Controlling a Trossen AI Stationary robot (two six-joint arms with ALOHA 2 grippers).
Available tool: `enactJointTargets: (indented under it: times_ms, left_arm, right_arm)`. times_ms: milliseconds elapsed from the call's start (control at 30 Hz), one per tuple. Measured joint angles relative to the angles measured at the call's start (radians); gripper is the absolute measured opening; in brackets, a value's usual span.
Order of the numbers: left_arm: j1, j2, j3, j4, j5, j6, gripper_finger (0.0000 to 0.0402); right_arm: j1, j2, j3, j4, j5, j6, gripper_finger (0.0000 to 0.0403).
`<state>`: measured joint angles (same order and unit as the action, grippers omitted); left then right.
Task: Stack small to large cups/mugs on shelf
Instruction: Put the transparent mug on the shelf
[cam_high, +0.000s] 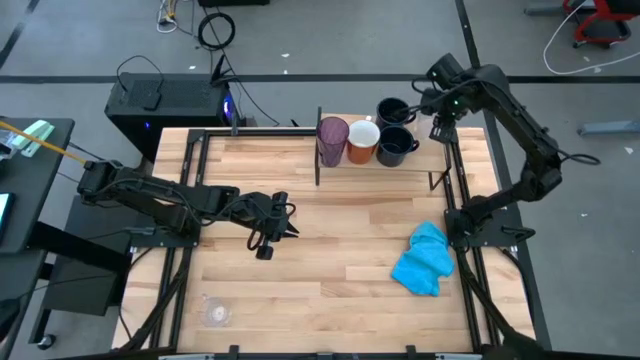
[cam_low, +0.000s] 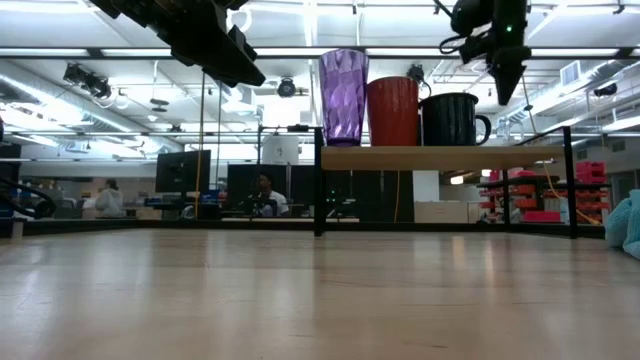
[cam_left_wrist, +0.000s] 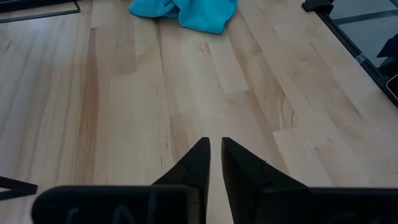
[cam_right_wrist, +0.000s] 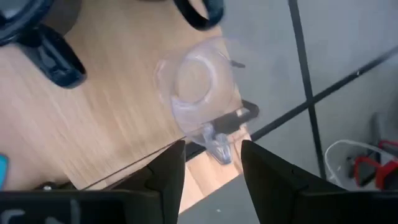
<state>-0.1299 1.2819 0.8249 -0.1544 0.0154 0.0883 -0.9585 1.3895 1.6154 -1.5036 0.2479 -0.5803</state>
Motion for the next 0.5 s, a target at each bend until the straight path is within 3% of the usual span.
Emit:
enactJointTargets:
  times_ms: [333, 500]
  left_arm:
    - [0.000, 0.000, 0.000, 0.000, 0.000, -0.024, 0.0051]
    - [0.000, 0.000, 0.000, 0.000, 0.000, -0.024, 0.0053]
  right_arm:
    - [0.037, 0.039, 0.000, -0.034, 0.090, 0.117, 0.0149]
    - [0.076, 0.011, 0.000, -0.050, 0.079, 0.193, 0.0142]
